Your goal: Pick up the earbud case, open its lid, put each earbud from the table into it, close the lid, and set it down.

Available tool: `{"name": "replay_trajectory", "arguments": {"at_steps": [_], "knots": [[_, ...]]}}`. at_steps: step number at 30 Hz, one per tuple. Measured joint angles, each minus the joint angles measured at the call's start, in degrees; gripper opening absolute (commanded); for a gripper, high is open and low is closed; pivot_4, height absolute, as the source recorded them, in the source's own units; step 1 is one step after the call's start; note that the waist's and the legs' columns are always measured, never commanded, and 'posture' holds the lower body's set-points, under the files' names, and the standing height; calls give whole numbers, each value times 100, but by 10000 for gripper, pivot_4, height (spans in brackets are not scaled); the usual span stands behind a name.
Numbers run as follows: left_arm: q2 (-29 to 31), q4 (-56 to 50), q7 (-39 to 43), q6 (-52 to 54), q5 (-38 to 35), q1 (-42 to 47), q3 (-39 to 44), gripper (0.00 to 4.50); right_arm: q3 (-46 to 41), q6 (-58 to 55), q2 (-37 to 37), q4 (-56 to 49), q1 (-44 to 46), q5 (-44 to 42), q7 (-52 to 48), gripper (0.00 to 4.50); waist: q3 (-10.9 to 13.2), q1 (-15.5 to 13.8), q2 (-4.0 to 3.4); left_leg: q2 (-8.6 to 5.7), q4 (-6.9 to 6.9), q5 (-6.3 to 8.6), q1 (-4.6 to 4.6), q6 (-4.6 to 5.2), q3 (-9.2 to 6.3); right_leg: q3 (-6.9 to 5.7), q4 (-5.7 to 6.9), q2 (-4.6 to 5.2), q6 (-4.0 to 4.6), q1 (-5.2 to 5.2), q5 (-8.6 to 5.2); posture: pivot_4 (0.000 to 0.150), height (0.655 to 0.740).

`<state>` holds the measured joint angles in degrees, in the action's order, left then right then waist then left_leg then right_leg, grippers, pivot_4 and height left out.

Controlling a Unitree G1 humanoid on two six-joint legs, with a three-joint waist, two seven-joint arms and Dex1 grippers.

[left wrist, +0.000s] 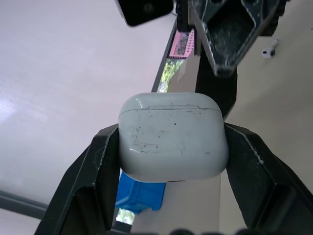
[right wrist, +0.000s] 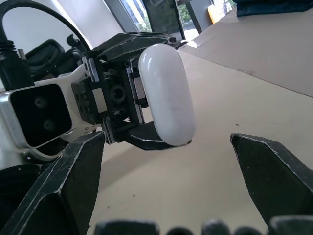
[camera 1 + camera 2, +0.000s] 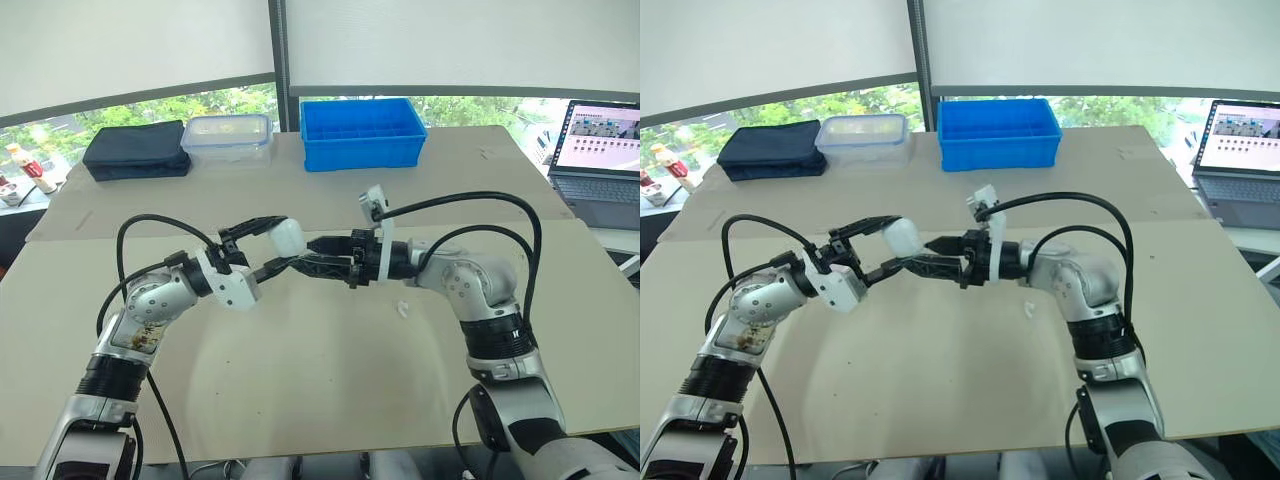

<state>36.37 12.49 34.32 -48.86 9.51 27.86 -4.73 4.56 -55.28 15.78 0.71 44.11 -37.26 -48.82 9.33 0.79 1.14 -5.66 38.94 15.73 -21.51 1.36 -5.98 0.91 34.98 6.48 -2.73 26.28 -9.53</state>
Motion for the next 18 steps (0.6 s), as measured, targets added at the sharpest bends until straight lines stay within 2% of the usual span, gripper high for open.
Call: {"name": "replay_trajectory", "arguments": {"at_steps": [11, 15, 18], "knots": [[0, 195, -12, -569, 42, 109, -198, 25804, 130, 10, -172, 56, 36, 10, 48, 45000, 0, 14, 0, 0, 1, 0, 1, 0, 0, 0, 1, -3, 0, 0, 0, 1500, 7400], [0, 195, -33, -615, 76, 109, -251, 25804, 130, 9, -171, 56, 44, 9, 57, 33335, 0, 15, 0, 0, 1, -1, 1, -1, 0, 0, 2, -3, 0, 0, 0, 1500, 7400], [1, 195, -39, -626, 92, 109, -287, 25804, 112, 5, -174, 81, 44, -1, 79, 22544, 0, 18, 0, 0, 1, -1, 1, -1, 0, 0, 3, -4, 0, 0, 0, 1500, 7400]]}}
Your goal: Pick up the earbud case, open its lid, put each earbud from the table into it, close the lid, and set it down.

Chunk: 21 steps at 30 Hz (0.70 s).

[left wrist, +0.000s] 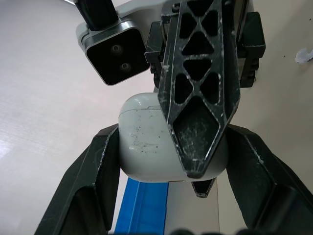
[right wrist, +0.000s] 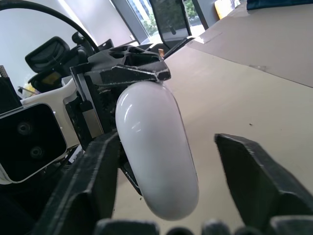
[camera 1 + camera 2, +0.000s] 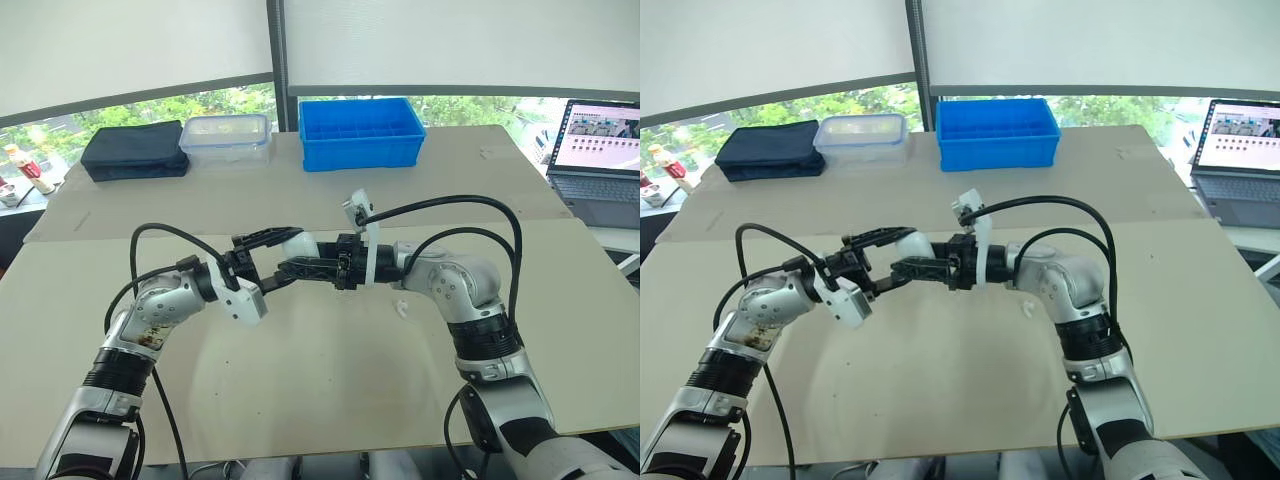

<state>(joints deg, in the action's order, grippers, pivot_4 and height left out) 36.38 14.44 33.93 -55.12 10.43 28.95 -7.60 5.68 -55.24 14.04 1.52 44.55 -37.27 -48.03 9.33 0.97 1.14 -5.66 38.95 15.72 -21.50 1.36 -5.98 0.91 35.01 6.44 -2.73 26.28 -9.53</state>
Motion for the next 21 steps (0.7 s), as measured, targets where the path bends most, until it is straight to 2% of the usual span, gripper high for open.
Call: {"name": "replay_trajectory", "arguments": {"at_steps": [2, 4, 10, 11, 13, 18, 21], "knots": [[1, 16, -9, -1, 26, 0, -6, 25804, 2, -6, -4, 10, 0, -13, -25, 15192, 0, 3, 0, 0, 0, 0, 0, 0, 0, 0, 0, -1, 0, 0, 0, 1500, 7400], [2, 58, -27, 12, 28, 1, -15, 25804, 43, -2, 10, -12, 0, 6, -46, 9729, 0, 5, 0, 0, 0, 0, 0, 0, 0, 0, 2, 0, 0, 0, 0, 1500, 7400], [7, 77, -65, 3, -29, 1, -89, 25804, 76, 3, 74, -41, 0, 13, -96, 9448, 0, 4, 0, 0, 1, -1, 0, -1, 0, 0, 2, 0, 0, 0, 0, 1500, 7400], [16, 78, -66, 2, -42, 1, -100, 36315, 75, 3, 75, -39, 0, 13, -109, 9447, 0, 4, 0, 0, 1, -1, 0, -1, 0, 0, 1, -1, 0, 0, 0, 1500, 7400], [91, 76, -65, -165, -22, -2, -122, 44999, -8, 0, 99, 74, 6, -2, -115, 8138, 0, 5, 0, 0, 1, -1, 0, -2, 0, 0, 2, 0, 0, 0, 0, 1500, 7400], [187, 54, -70, -180, -119, -27, -116, 45000, -158, 112, 136, 433, 103, 54, -136, 8139, 0, 7, 0, 0, 2, 0, 0, -1, 0, 1, 2, -1, 0, 0, 0, 1500, 7400], [415, -450, 354, 603, -861, -213, -187, 45000, -79, 695, 284, 879, 257, 546, -73, 8139, 0, 28, 0, 0, 1, 0, 0, 0, 0, 0, 5, -1, 0, 1, 0, 1500, 7400]]}}
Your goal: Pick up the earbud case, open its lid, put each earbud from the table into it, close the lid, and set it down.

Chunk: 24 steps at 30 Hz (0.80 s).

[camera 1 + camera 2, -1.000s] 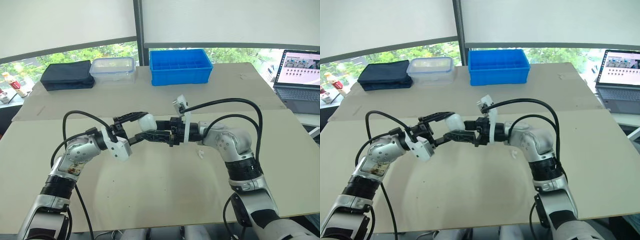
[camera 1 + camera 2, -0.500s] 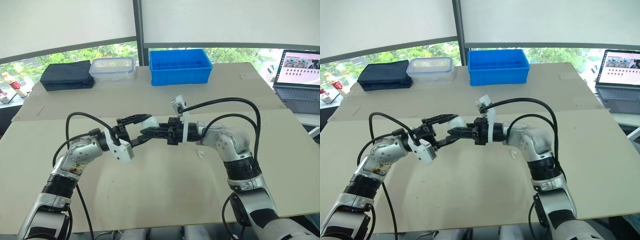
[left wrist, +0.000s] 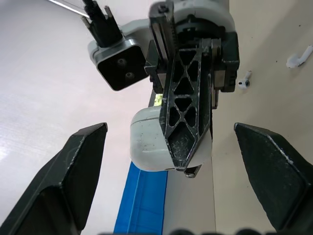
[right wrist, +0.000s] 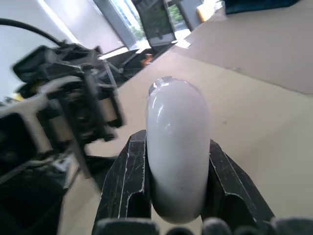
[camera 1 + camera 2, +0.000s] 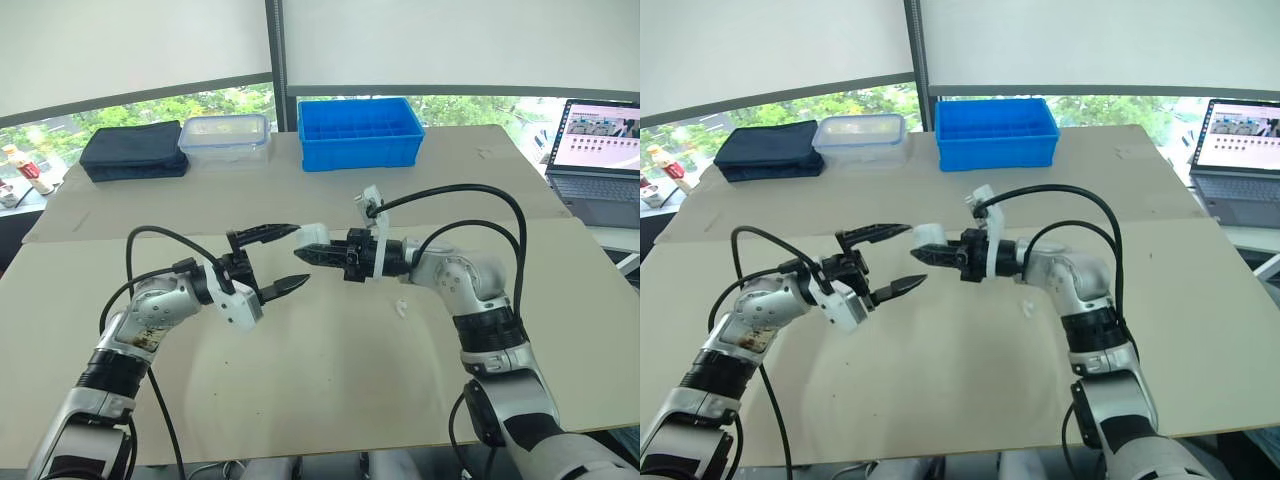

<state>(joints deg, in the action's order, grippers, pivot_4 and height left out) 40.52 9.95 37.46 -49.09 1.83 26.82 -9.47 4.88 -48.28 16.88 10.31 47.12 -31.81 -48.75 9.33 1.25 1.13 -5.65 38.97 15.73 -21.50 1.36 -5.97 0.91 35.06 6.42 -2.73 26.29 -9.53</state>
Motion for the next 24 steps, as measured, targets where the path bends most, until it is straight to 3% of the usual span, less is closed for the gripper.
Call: {"name": "replay_trajectory", "arguments": {"at_steps": [2, 4, 6, 9, 15, 24], "knots": [[155, -434, 399, 875, -704, -115, -36, 45000, 284, 691, 224, 392, 43, 692, 117, 8139, 0, 13, 0, -1, 1, 1, -1, 2, 1, -1, 4, 0, -1, 0, 0, 1500, 7400], [290, -852, 757, 2059, -1386, -150, -46, 39716, 838, 1481, 505, 630, 34, 1429, 30, 8139, 0, 19, 0, -2, 5, 1, -2, 2, 2, -3, 4, -1, -3, 1, -1, 1500, 7400], [505, -1193, 1164, 3625, -2188, -94, -46, 32194, 1258, 2143, 613, 700, 29, 1979, -149, 8139, 1, 90, 0, -1, 6, 1, -3, 2, 1, -2, 9, -6, -4, 1, -2, 1500, 7400], [585, -1341, 1469, 4741, -2561, 24, -23, 17531, 1469, 2663, 614, 699, 56, 2316, -319, 8139, 1, 150, 0, 10, 6, -9, 0, -14, 2, -2, 11, -19, -3, 0, -2, 1500, 7400], [572, -1380, 1890, 5686, -2564, 239, -24, 17531, 1685, 3057, 607, 461, 154, 2745, -655, 8139, 1, 169, 0, 21, 4, -21, -3, -36, 4, -1, 5, -29, 0, 0, -1, 1500, 7400], [405, -1128, 2386, 5821, -2052, 801, -55, 17531, 1916, 3065, 513, -28, 297, 3032, -1058, 8139, 1, 121, 0, 20, 5, -23, -2, -40, 5, -1, 4, -28, 3, -1, 1, 1500, 7400]]}}
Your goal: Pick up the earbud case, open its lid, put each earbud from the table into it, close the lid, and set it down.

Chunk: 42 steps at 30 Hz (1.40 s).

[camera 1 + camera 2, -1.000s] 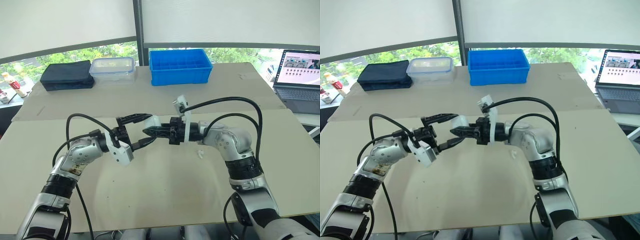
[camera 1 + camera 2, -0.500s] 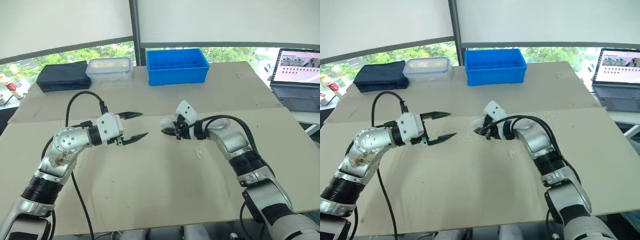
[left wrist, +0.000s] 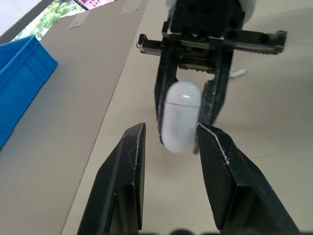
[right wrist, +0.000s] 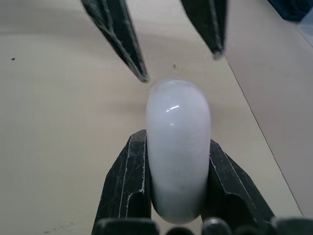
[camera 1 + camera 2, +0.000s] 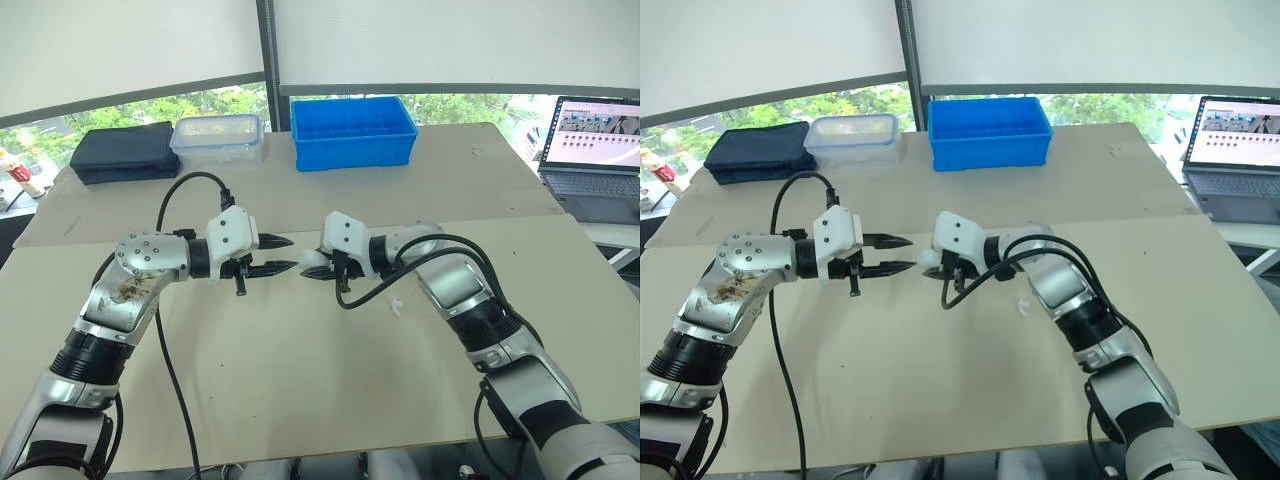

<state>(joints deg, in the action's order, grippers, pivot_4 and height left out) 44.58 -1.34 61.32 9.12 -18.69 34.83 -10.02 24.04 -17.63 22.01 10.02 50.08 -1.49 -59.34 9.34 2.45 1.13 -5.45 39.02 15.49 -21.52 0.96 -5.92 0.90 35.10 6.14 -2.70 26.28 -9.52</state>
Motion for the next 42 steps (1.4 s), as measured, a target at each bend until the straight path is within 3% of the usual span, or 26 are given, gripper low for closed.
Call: {"name": "replay_trajectory", "arguments": {"at_steps": [11, 33, 34, 36, 42], "knots": [[-213, 289, 346, -57, 537, 154, -101, 17531, 1, -75, -99, -149, 92, 68, -74, 8139, 0, 1, 0, 0, 1, 0, -2, -1, 1, 1, 2, 1, 1, 0, 1, 1500, 7400], [-403, 434, 648, 122, 659, 312, -92, 17531, 177, 916, -120, 40, 94, 924, -24, 8139, 0, 10, 0, 0, 3, -1, -1, -2, 1, 1, 7, 0, 1, 1, 1, 1500, 7400], [-403, 444, 701, 111, 677, 320, -93, 12247, 177, 922, -135, 53, 94, 926, -21, 8139, 0, 13, 0, 0, 3, -1, -1, -2, 1, 1, 7, 0, 1, 1, 1, 1500, 7400], [-401, 444, 775, 53, 740, 326, -97, 5851, 170, 911, -174, 74, 94, 914, -20, 8139, 0, 13, 0, 0, 3, -1, -2, -2, 1, 1, 6, 0, 1, 1, 1, 1500, 7400], [-425, 504, 816, -53, 847, 387, -97, 5879, 141, 851, -207, 80, 94, 916, -26, 8139, 0, 8, 0, 0, 4, -1, -2, -2, 1, 1, 8, 0, 1, 1, 1, 1500, 7400]]}}
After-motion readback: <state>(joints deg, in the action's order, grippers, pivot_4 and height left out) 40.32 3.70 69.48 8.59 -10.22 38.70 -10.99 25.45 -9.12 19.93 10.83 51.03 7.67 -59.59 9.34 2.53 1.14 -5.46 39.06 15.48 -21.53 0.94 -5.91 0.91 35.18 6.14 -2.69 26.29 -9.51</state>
